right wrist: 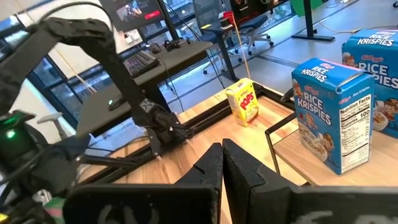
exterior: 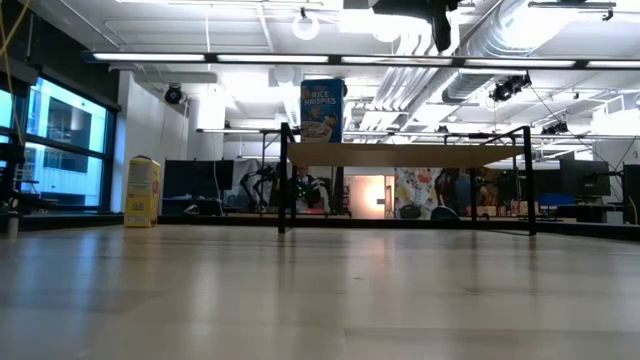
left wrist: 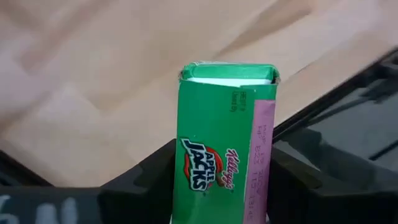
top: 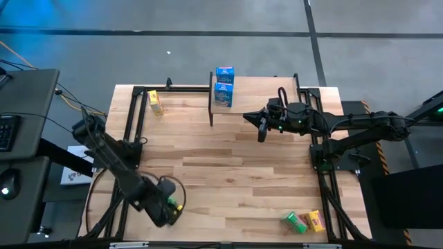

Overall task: Stack cereal on shelf
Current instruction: Put the left green cereal box on the shelf

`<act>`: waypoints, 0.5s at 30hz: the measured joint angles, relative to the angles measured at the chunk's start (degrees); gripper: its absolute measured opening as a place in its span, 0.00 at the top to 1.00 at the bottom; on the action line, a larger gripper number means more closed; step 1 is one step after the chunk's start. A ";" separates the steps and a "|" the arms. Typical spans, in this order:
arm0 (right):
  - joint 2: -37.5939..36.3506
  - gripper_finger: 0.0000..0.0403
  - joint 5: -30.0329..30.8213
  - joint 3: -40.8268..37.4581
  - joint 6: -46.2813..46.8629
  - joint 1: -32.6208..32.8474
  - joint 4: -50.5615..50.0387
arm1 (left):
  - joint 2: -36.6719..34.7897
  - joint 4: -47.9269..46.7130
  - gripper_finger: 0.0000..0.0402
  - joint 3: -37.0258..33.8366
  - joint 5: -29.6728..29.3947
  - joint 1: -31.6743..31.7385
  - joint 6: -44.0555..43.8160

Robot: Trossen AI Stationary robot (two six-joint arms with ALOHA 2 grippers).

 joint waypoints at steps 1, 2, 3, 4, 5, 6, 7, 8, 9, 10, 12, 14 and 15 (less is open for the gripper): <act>0.00 1.00 -0.02 0.00 0.38 0.00 0.37 | -1.39 -0.96 0.55 0.00 -0.94 0.78 2.19; 0.00 1.00 -0.10 0.00 0.83 -0.01 0.83 | -2.76 -2.06 0.56 0.00 -2.06 1.63 4.56; 0.00 1.00 -0.24 0.00 1.09 0.01 1.26 | -4.18 -3.04 0.56 0.00 -3.30 2.50 7.05; 0.00 1.00 -0.26 0.00 1.37 -0.01 1.61 | -5.54 -3.82 0.57 0.00 -4.53 3.50 9.49; 0.00 1.00 -0.26 0.00 1.45 0.01 1.96 | -6.90 -4.69 0.57 0.00 -5.63 4.58 12.27; 0.00 1.00 -0.28 0.00 1.80 0.01 2.45 | -8.11 -5.39 0.58 0.00 -6.69 5.76 15.38; 0.00 1.00 -0.28 0.00 2.41 0.00 3.18 | -9.19 -5.63 0.58 0.00 -7.39 7.01 18.64; 0.00 1.00 -0.32 0.00 2.87 0.00 3.91 | -10.19 -5.63 0.59 0.00 -7.87 8.47 21.90; 0.00 1.00 -0.33 0.00 3.52 0.01 4.52 | -11.06 -5.69 0.59 0.00 -8.25 9.95 25.23; 0.10 1.00 -0.34 0.00 4.16 0.02 5.19 | -11.81 -5.69 0.59 0.00 -8.43 11.45 28.54; 0.26 1.00 -0.52 0.00 5.50 0.02 6.41 | -12.80 -5.65 0.61 0.00 -8.49 14.72 35.07; 0.35 1.00 -0.96 0.00 7.20 0.02 7.92 | -13.31 -5.58 0.62 0.00 -8.49 17.81 41.98; 0.59 1.00 -1.67 0.03 8.69 0.02 8.70 | -13.55 -5.40 0.62 0.00 -8.47 19.27 45.51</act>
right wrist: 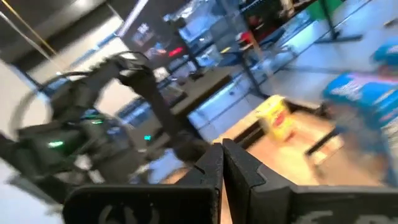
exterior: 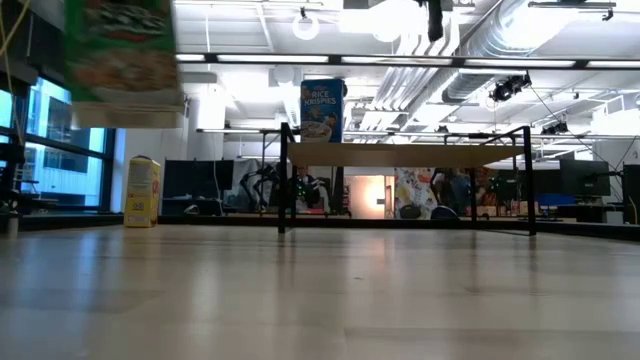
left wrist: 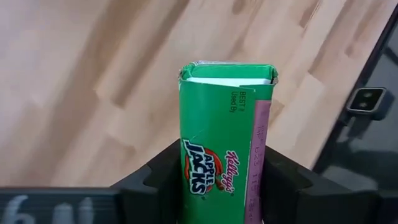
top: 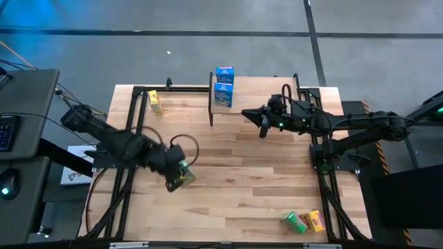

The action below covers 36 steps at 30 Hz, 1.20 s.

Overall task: Stack cereal on shelf
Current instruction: Put the left green cereal box on the shelf

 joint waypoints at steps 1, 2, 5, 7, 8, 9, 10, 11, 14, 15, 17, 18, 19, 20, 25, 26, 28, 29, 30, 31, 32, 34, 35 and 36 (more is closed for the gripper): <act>0.25 1.00 -1.29 0.01 1.60 0.00 0.55 | -0.31 0.19 0.63 0.00 0.12 1.27 3.65; 0.63 1.00 -3.19 0.01 2.94 0.00 0.88 | -0.52 0.30 0.64 0.01 0.35 2.42 7.73; 2.42 1.00 -12.47 0.01 6.09 0.31 4.50 | -1.21 0.55 0.66 0.57 0.78 5.13 18.20; 4.29 1.00 -17.16 0.06 7.51 1.18 7.89 | -1.94 1.43 0.67 1.49 0.86 6.79 23.16; 5.25 1.00 -17.93 0.06 7.65 1.68 9.25 | -2.29 1.64 0.67 2.07 0.88 7.58 24.81; 6.25 1.00 -18.05 0.06 7.59 2.24 11.05 | -2.47 1.71 0.67 2.58 0.86 8.37 26.03; 7.00 1.00 -17.36 0.06 7.58 2.67 11.70 | -2.62 1.66 0.67 2.97 0.86 9.04 26.91; 7.74 1.00 -16.23 0.06 7.58 3.03 11.90 | -2.65 1.58 0.67 3.35 0.85 9.61 27.61; 10.14 1.00 -12.56 0.06 8.65 4.24 12.64 | -2.83 1.56 0.68 4.32 0.75 10.73 30.04; 10.98 1.00 -11.82 0.06 8.73 4.58 13.23 | -2.97 1.72 0.68 4.60 0.73 10.79 30.67; 12.56 1.00 -11.53 0.02 9.65 5.00 15.20 | -2.97 1.85 0.68 4.94 0.69 10.97 31.60; 13.39 1.00 -11.64 -0.03 10.20 5.24 17.32 | -2.96 1.83 0.68 4.96 0.55 10.97 31.75; 14.43 1.00 -11.87 -0.02 10.50 5.47 20.60 | -2.96 1.89 0.68 4.96 0.41 10.97 31.75; 15.17 1.00 -12.48 0.30 10.41 5.67 22.77 | -2.96 2.13 0.68 4.96 0.38 10.97 31.75; 19.78 0.94 -16.76 9.67 5.98 7.02 15.34 | -2.94 5.03 0.68 4.96 0.27 10.97 32.08; 20.82 0.90 -16.88 12.50 4.44 7.36 10.18 | -2.94 5.69 0.68 4.96 0.27 10.97 32.10; 22.89 0.81 -16.67 18.38 0.53 8.11 -1.74 | -2.94 5.87 0.68 4.98 0.27 10.97 32.10; 24.08 0.74 -16.23 21.56 -1.35 8.39 -7.54 | -2.94 5.85 0.68 4.98 0.29 10.97 32.10; 25.00 0.68 -15.58 24.40 -3.02 8.60 -12.84 | -2.94 5.81 0.68 4.97 0.27 10.97 32.09; 25.96 0.61 -15.15 27.23 -4.48 8.78 -17.96 | -2.94 5.78 0.68 4.98 0.29 10.97 32.02; 27.01 0.55 -14.59 30.06 -5.85 8.86 -22.02 | -2.94 5.81 0.68 4.98 0.28 10.97 31.81; 29.02 0.42 -13.87 34.82 -8.96 9.11 -29.18 | -2.94 5.78 0.68 4.98 0.27 10.97 31.49; 30.10 0.37 -13.85 36.89 -10.39 9.11 -31.71 | -2.94 5.83 0.68 4.98 0.27 10.97 31.49; 31.22 0.33 -13.96 38.58 -11.82 9.09 -33.49 | -2.94 5.87 0.68 4.98 0.27 10.97 31.49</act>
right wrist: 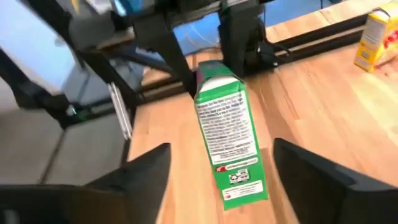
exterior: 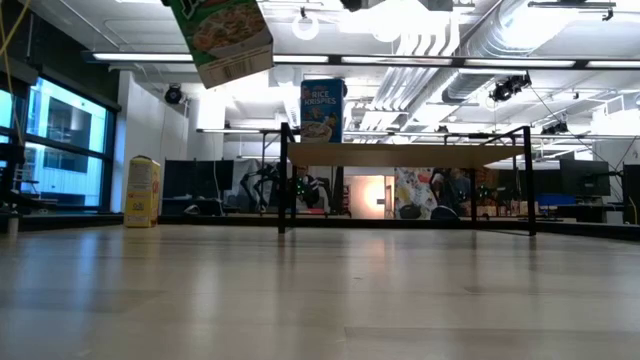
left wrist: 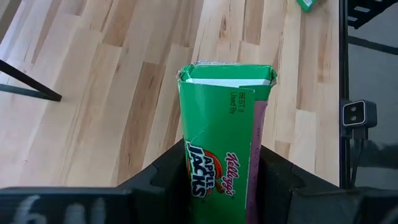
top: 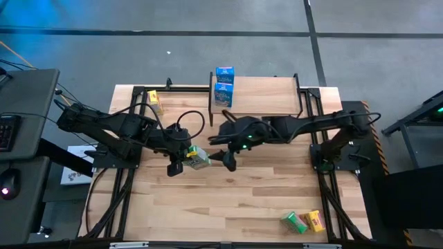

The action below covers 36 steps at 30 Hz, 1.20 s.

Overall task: Stack cereal on shelf
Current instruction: Put the left green cereal box on the shelf

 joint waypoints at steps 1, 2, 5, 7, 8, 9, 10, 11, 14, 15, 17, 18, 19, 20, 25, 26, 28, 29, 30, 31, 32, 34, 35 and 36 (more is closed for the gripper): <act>0.98 0.29 -0.28 1.36 -1.24 0.00 -1.02 | 0.00 0.00 0.68 0.00 0.00 -0.01 0.00; 1.95 0.26 -0.68 2.47 -2.41 0.00 -1.77 | 0.00 0.07 0.68 0.00 0.00 0.00 0.00; 4.17 0.21 -1.64 3.75 -5.74 0.00 -1.69 | 0.00 0.13 0.68 0.00 0.00 -0.02 -0.02; 5.20 0.20 -1.60 3.77 -6.81 -0.02 -1.92 | 0.00 0.17 0.68 0.00 0.00 -0.02 -0.04; 5.66 0.20 -1.57 3.77 -7.11 -0.13 -2.19 | 0.00 0.17 0.68 0.00 0.00 -0.02 -0.04; 6.00 0.20 -1.57 3.77 -7.18 -0.25 -2.07 | 0.00 0.21 0.68 0.00 0.00 -0.02 -0.04; 6.25 0.20 -1.64 3.77 -7.15 -0.40 -1.94 | 0.00 0.26 0.68 0.00 -0.02 -0.02 -0.03; 6.49 0.20 -1.76 3.77 -7.18 -0.48 -1.68 | 0.00 0.26 0.68 0.00 -0.02 -0.02 -0.04; 7.25 0.20 -1.53 3.77 -8.13 -0.52 -1.97 | 0.00 0.35 0.68 0.00 -0.04 -0.02 0.00; 7.66 0.20 -1.17 3.77 -8.21 -0.49 -1.96 | 0.00 0.55 0.68 0.00 -0.04 -0.02 0.00; 8.44 0.20 -0.92 3.77 -8.22 -0.48 -1.91 | 0.00 1.56 0.68 0.00 -0.06 -0.04 0.13; 8.75 0.20 -0.92 3.77 -8.21 -0.48 -1.57 | 0.00 2.20 0.68 0.00 -0.07 -0.04 0.41; 9.06 0.20 -1.07 3.77 -8.21 -0.48 -1.02 | 0.00 2.73 0.68 0.00 -0.07 -0.04 0.68; 9.31 0.20 -1.39 3.77 -8.21 -0.48 -0.39 | 0.00 3.09 0.68 0.00 -0.07 -0.04 1.09; 9.93 0.20 -2.78 3.77 -8.18 -0.48 -0.19 | 0.00 3.27 0.68 0.00 -0.07 -0.04 1.57; 9.93 0.20 -2.83 3.77 -8.18 -0.48 -0.19 | 0.00 3.28 0.68 0.00 -0.22 -0.04 1.64; 9.91 0.20 -2.82 3.77 -8.17 -0.48 -0.14 | 0.00 3.27 0.68 0.00 -0.92 -0.04 1.66; 9.93 0.20 -2.83 3.77 -8.11 -0.48 -0.16 | 0.00 3.28 0.68 0.00 -1.34 -0.04 1.65; 10.09 0.21 -2.84 3.77 -8.07 -0.48 -0.14 | 0.00 3.28 0.68 0.00 -1.51 -0.04 1.66; 10.15 0.21 -2.82 3.77 -7.89 -0.48 -0.14 | 0.00 3.28 0.68 0.00 -1.53 -0.04 1.66; 10.21 0.23 -2.80 3.77 -7.65 -0.48 -0.21 | 0.00 3.28 0.68 0.00 -1.53 -0.04 1.66; 10.22 0.26 -2.49 3.77 -7.11 -0.48 -0.17 | 0.00 3.30 0.67 0.00 -1.55 -0.04 1.66; 10.22 0.28 -2.16 3.77 -7.12 -0.48 -0.16 | 0.00 3.28 0.67 0.00 -1.55 -0.04 1.64; 10.22 0.31 -1.76 3.77 -7.18 -0.48 -0.18 | 0.00 3.29 0.67 0.00 -1.55 -0.04 1.64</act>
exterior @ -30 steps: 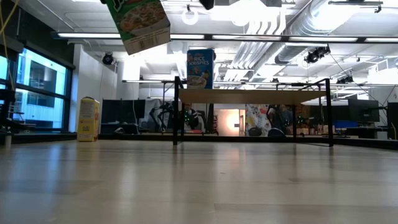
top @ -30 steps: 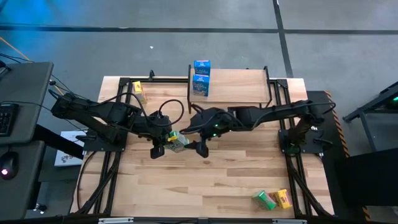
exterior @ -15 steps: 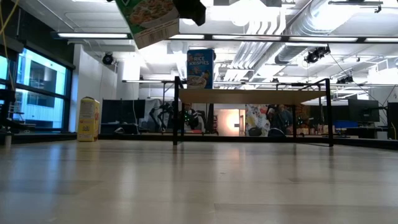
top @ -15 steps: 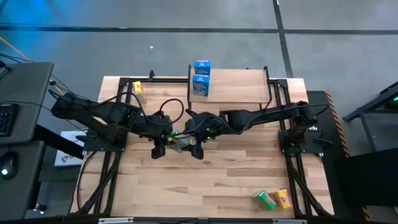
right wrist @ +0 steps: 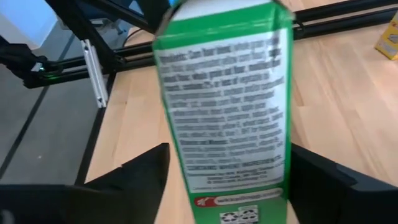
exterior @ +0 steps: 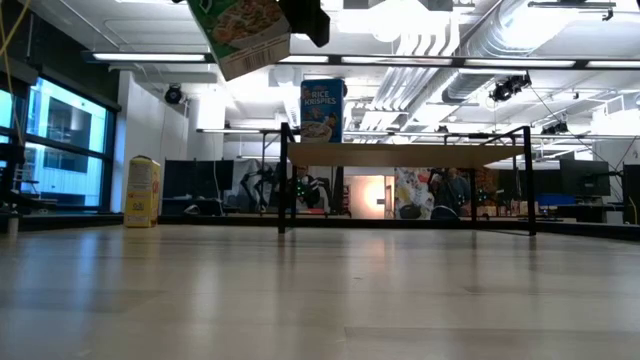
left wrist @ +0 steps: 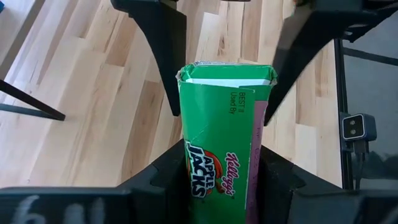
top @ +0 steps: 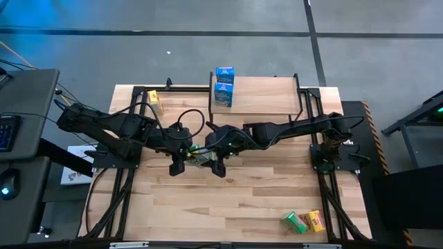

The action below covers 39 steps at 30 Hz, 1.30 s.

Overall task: Stack cereal on shelf
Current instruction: Put the left green cereal box on the shelf

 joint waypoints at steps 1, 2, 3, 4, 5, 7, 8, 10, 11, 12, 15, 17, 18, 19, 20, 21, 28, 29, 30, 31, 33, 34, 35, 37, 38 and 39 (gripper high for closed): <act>0.00 0.33 0.29 0.00 -0.08 -0.02 -0.01 | 0.00 -0.01 0.67 0.00 0.00 0.00 0.00; 0.00 0.36 0.67 0.00 -0.09 -0.05 0.02 | 0.00 -0.01 0.67 0.00 0.00 0.00 0.00; 0.00 0.39 1.02 0.00 -0.09 -0.11 0.04 | 0.00 0.00 0.67 0.00 0.00 0.00 -0.02; 0.00 0.42 1.06 0.00 -0.07 -0.11 0.04 | 0.00 -0.01 0.67 0.00 0.00 0.00 -0.02; 0.00 0.45 1.08 0.00 -0.02 -0.11 0.02 | 0.00 -0.01 0.67 0.00 0.00 0.00 -0.02; 0.00 0.51 1.19 0.00 -0.09 -0.12 0.00 | 0.00 0.01 0.67 0.00 0.00 0.00 -0.01; 0.00 0.53 1.18 0.00 -0.12 -0.13 0.00 | 0.00 0.01 0.67 0.00 0.00 0.00 -0.04; 0.00 0.59 1.22 0.00 -0.51 -0.11 0.01 | 0.00 0.01 0.67 0.00 0.02 0.00 0.01; 0.00 0.61 1.24 0.00 -0.57 -0.11 0.01 | 0.00 0.01 0.67 0.00 0.02 0.00 0.21; 0.00 0.64 1.24 0.00 -0.59 -0.11 0.01 | 0.00 0.01 0.67 0.00 0.02 0.00 0.33; 0.00 0.68 1.22 -0.02 -0.94 -0.11 0.01 | 0.00 -0.04 0.65 0.00 0.04 0.02 0.32; 0.00 0.69 1.19 -0.02 -1.42 -0.11 -0.01 | 0.00 -0.06 0.63 0.00 0.63 0.06 0.33; -0.01 0.69 1.12 -0.02 -1.54 -0.14 -0.05 | 0.00 -0.05 0.62 0.00 1.18 0.08 0.29; -0.07 0.69 1.09 -0.02 -1.96 -0.23 -0.32 | 0.00 0.00 0.61 0.00 1.76 0.16 -0.04; -0.11 0.69 0.97 -0.02 -2.32 -0.28 -0.79 | -0.02 0.05 0.59 0.03 2.49 0.48 -0.32; -0.21 0.69 0.97 -0.02 -2.54 -0.33 -1.61 | -0.12 -0.18 0.57 0.16 3.25 0.82 -0.48; -2.37 0.68 1.01 -0.11 -4.01 -1.50 -15.34 | -0.95 -5.11 0.47 5.54 8.09 3.01 1.88; -2.53 0.68 0.95 -0.11 -4.19 -1.56 -17.87 | -1.51 -6.28 0.46 6.23 8.02 3.23 1.95; -3.05 0.68 0.96 -0.11 -4.83 -1.62 -21.34 | -2.32 -7.36 0.45 6.38 7.54 3.39 1.93; -3.53 0.68 1.04 -0.14 -5.07 -1.64 -25.76 | -3.13 -7.90 0.45 6.36 6.35 3.43 1.93; -5.06 0.68 0.96 -1.92 -5.08 -1.12 -29.62 | -5.41 -6.60 0.44 5.26 1.97 3.25 1.90; -6.11 0.68 0.23 -4.13 -4.90 -0.79 -30.16 | -6.90 -5.78 0.44 4.07 -0.25 2.87 1.56; -7.69 0.68 -0.69 -7.07 -3.86 -0.38 -29.97 | -8.51 -4.29 0.44 2.47 -2.23 2.41 1.12; -11.79 0.68 -1.53 -14.06 -0.32 0.43 -27.27 | -12.07 -0.44 0.44 -1.53 -4.20 1.61 -0.23; -14.44 0.68 -1.53 -17.94 2.27 0.90 -24.04 | -13.88 2.51 0.44 -3.91 -4.61 1.27 -1.01; -17.11 0.68 -1.16 -21.86 5.27 1.47 -20.66 | -15.85 6.03 0.44 -6.54 -4.94 0.94 -1.65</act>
